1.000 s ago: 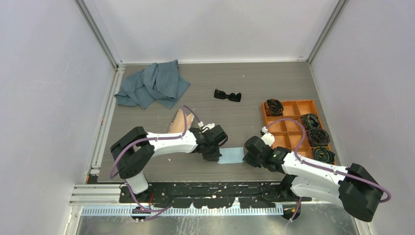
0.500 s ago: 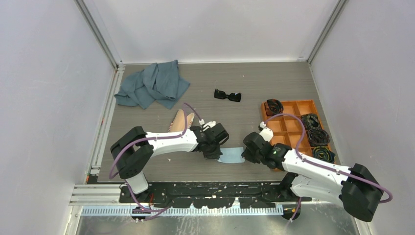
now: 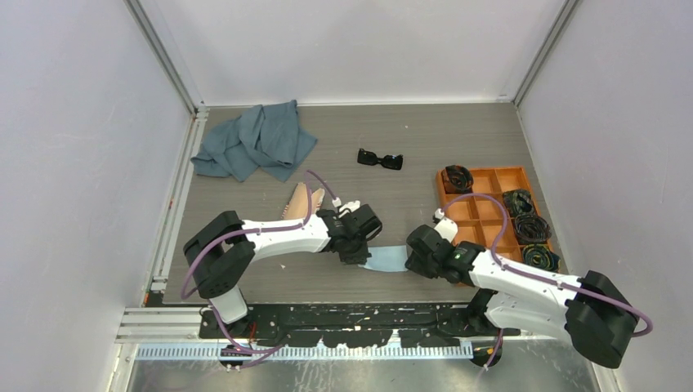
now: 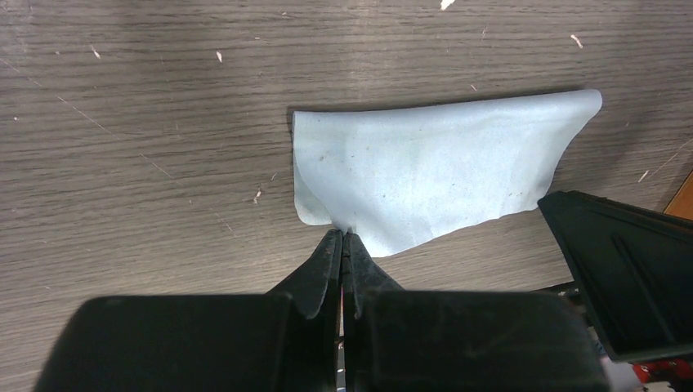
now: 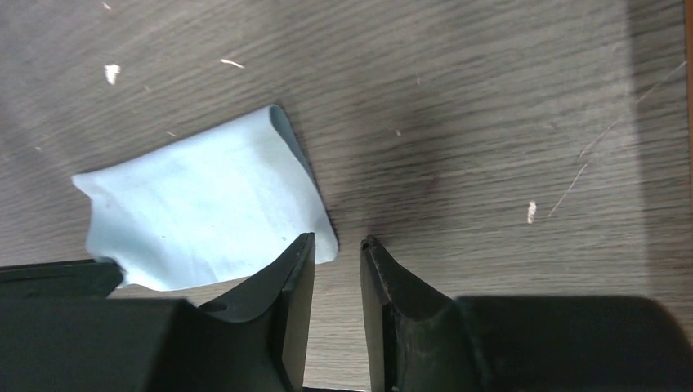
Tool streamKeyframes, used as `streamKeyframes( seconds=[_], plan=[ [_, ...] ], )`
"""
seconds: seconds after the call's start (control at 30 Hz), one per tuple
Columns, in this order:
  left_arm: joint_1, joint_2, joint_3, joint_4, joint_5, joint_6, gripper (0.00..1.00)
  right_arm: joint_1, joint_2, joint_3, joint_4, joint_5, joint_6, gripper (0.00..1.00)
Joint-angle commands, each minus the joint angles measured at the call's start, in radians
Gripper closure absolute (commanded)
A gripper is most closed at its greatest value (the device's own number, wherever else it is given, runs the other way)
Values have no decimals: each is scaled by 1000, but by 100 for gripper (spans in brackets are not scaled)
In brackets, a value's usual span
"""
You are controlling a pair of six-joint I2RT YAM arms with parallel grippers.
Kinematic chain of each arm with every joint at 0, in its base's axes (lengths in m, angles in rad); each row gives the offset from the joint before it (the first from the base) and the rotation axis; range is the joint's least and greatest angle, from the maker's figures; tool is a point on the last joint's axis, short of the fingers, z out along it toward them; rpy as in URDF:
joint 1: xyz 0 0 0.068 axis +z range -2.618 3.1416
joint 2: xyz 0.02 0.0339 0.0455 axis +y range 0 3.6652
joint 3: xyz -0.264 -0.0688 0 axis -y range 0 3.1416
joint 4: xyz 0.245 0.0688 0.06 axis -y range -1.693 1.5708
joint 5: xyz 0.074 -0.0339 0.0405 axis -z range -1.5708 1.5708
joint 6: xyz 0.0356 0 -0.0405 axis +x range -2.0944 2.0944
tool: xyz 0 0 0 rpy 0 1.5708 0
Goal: Organize the sunglasses
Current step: Fold the glasses cleaning cloth at the center of the board.
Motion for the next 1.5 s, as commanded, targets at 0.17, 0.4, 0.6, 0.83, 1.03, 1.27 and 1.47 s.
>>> streamKeyframes(
  seconds=[0.17,0.4,0.6,0.83,1.03,1.27,1.47],
  plan=[
    [4,-28,2,13,-3,3,99,4,94,-1,88,-36,-11,72],
    [5,-35,-6,14,-4,2,99,6,82,5,78,-18,-6,83],
    [4,-33,-5,17,-3,1,99,5,24,7,33,-2,-2,86],
    [4,-29,-4,21,1,0,99,5,-2,4,7,-5,-7,73],
    [4,-29,-4,23,3,0,100,6,-5,-10,16,-14,-4,73],
    [5,-30,-5,24,4,-1,99,5,39,-26,54,-35,-5,74],
    [4,-35,-7,20,3,-3,99,6,43,-36,73,-40,4,85]
  ],
)
